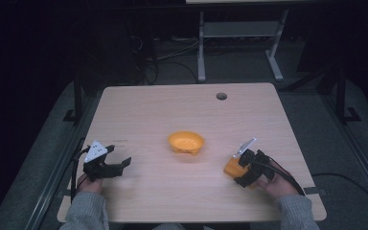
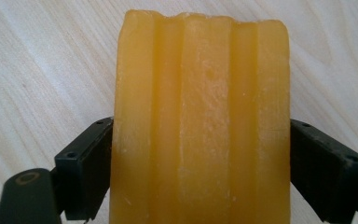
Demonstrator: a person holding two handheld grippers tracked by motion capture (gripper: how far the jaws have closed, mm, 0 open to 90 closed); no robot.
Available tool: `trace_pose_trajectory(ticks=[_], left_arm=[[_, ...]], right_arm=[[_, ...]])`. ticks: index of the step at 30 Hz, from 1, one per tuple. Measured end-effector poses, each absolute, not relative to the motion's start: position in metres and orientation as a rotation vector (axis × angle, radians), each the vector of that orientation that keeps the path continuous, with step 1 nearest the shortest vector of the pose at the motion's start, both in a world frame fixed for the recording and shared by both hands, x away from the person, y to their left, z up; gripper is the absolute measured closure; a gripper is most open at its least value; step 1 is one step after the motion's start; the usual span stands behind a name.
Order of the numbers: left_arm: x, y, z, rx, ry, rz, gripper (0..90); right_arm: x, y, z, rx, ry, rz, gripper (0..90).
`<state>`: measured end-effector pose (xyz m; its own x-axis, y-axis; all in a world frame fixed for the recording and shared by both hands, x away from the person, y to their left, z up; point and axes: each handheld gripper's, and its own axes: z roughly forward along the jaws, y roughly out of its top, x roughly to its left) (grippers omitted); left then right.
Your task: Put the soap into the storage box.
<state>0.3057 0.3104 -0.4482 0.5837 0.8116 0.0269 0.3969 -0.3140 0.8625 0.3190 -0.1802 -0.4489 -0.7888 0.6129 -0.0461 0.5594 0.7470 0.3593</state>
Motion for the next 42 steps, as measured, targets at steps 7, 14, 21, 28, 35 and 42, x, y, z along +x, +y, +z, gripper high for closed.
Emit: trace_pose_trajectory(ticks=[7,14,21,28,35,42], left_arm=[[0.306,0.311,-0.448,1.923,0.970,0.590,13.8],[0.306,0.311,-0.448,1.916,0.975,0.588,13.8],[0.305,0.311,-0.448,1.914,0.975,0.588,13.8],[0.305,0.311,-0.448,1.913,0.975,0.587,13.8],[0.305,0.311,-0.448,1.913,0.977,0.586,13.8],[0.305,0.311,-0.448,1.917,0.977,0.585,13.8]], right_arm=[[0.322,-0.179,-0.449,0.939,2.797,0.495,19.5],[0.322,-0.178,-0.448,0.922,2.801,0.477,20.6],[0.321,-0.178,-0.448,0.872,2.838,0.500,21.1],[0.321,-0.176,-0.446,0.843,2.852,0.497,21.2],[0.326,-0.174,-0.437,0.825,2.855,0.539,21.2],[0.333,-0.173,-0.430,0.811,2.852,0.557,21.2]])
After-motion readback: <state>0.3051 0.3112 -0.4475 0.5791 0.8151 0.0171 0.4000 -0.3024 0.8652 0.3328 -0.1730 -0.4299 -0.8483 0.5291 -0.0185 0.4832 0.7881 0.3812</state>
